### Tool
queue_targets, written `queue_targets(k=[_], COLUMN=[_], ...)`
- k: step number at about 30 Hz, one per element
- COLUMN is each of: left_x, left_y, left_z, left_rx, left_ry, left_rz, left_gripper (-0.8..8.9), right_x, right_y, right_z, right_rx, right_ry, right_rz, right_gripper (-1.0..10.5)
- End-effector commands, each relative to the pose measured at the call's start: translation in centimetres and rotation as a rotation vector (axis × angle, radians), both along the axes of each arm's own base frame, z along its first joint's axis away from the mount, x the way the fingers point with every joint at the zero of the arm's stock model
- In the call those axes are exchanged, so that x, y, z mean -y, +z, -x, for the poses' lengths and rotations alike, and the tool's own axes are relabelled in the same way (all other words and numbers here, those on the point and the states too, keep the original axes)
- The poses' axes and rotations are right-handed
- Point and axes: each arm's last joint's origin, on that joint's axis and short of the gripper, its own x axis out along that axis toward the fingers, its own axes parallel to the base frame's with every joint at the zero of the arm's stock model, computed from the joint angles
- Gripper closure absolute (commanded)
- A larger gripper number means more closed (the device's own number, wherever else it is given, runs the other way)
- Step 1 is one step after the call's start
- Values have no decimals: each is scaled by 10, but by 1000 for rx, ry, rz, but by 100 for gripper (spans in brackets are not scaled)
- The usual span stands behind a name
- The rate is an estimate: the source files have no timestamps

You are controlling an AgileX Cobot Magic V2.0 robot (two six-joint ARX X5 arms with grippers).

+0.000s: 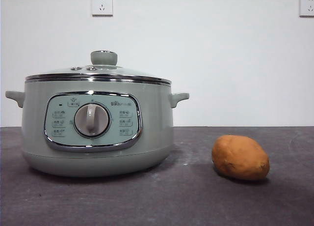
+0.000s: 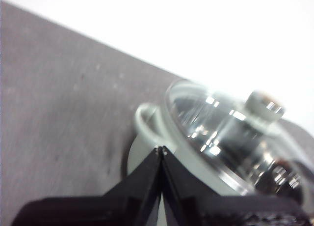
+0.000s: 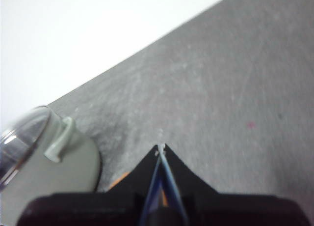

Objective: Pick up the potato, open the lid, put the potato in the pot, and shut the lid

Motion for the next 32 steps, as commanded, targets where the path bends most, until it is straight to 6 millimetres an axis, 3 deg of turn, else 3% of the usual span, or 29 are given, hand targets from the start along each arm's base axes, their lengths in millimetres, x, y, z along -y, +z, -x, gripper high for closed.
queue_targets(k=[1, 9, 15, 24, 26, 28, 30, 32], left_x=[0, 2, 6, 14, 15, 16, 16, 16], left_y=[14, 65, 99, 123, 123, 121, 120, 120], left_z=[0, -7, -22, -51, -55, -58, -60, -60], left_rx=[19, -9, -67, -148, -162, -174, -183, -184], left_ry=[-8, -78, -218, -482, -528, -556, -557, -556], left_rz=[-40, -115, -148, -84, -68, -57, -55, -55], left_gripper=[821, 820, 819, 816, 813, 778, 632, 518], right_x=[0, -2, -9, -22, -23, -24, -25, -25], right_y=[15, 66, 97, 116, 115, 113, 111, 110], right_z=[-2, -16, -35, -68, -73, -77, -79, -80], right_rx=[26, 39, 8, -175, -195, -211, -227, -239], right_ry=[14, 35, 174, 525, 562, 578, 580, 580], right_rz=[80, 151, 183, 212, 200, 191, 188, 187], right_gripper=[956, 955, 954, 937, 854, 657, 471, 402])
